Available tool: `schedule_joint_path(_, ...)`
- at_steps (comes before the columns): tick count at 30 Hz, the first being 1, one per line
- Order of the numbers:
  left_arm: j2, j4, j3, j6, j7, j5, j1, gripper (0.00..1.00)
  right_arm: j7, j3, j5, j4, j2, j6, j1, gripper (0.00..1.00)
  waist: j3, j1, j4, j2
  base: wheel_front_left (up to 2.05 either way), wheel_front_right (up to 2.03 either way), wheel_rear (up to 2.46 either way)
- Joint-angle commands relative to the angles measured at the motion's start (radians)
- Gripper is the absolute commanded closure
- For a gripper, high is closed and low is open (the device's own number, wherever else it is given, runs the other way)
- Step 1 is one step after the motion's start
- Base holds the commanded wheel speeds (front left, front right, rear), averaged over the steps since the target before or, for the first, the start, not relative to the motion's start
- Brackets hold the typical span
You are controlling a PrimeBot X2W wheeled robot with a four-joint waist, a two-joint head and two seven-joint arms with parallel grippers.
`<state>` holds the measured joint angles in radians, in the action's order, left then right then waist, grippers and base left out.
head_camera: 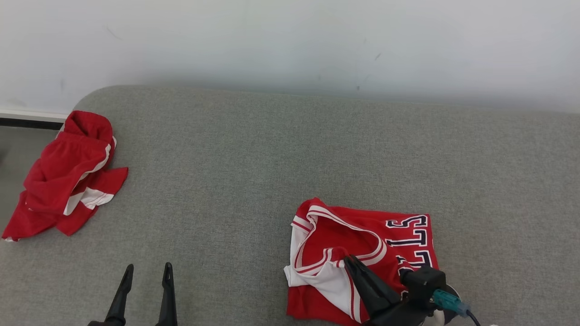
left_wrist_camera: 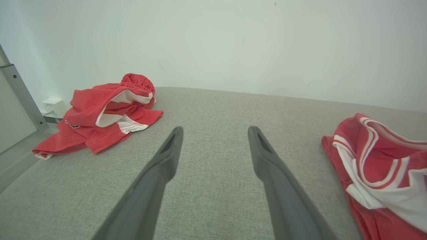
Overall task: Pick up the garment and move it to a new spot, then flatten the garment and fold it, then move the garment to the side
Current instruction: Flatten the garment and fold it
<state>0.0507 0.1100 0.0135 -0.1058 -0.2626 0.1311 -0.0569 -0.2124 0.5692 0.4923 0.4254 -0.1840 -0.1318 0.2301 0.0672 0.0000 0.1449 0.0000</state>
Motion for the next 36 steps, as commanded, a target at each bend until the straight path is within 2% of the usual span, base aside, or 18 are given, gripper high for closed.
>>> schedule_joint_path(1,0.000,0.001,0.000,0.001,-0.003,0.008,0.011,0.00,-0.009,0.010,0.005,-0.009,0.001,0.003,0.009,1.00,0.001,0.0000,0.000,0.0000,0.00,0.00,0.00)
schedule_joint_path(11,0.000,0.008,-0.011,0.007,-0.003,0.015,0.018,0.00,-0.035,0.132,0.030,-0.099,0.035,0.003,-0.034,1.00,0.001,0.0000,0.004,0.0000,0.00,0.00,0.00)
schedule_joint_path(19,0.000,0.011,-0.023,0.013,-0.003,0.020,0.014,0.00,-0.040,0.260,0.031,-0.037,0.043,0.003,-0.033,1.00,-0.001,0.0000,0.005,0.0000,0.00,0.00,0.00)
schedule_joint_path(20,0.000,0.012,-0.023,0.013,-0.003,0.021,0.016,0.00,-0.045,0.261,0.028,-0.028,0.045,0.003,-0.022,0.00,-0.001,0.0000,0.004,0.0000,0.00,0.00,0.00)
schedule_joint_path(22,0.000,0.015,-0.023,0.012,-0.003,0.021,0.022,0.00,-0.048,0.261,0.037,-0.008,0.058,0.003,-0.020,0.00,-0.001,0.0000,0.002,0.0000,0.00,0.00,0.00)
schedule_joint_path(27,0.000,0.014,-0.015,0.011,-0.003,0.019,0.023,0.00,-0.053,0.219,0.012,-0.025,0.045,0.003,0.011,0.00,-0.002,0.0000,-0.014,0.0000,0.00,0.00,0.00)
schedule_joint_path(36,0.000,0.005,0.000,0.009,-0.003,0.006,0.016,0.00,-0.051,-0.021,-0.062,-0.185,0.009,0.003,-0.048,0.00,-0.008,0.0000,-0.077,0.0000,0.00,0.00,0.00)
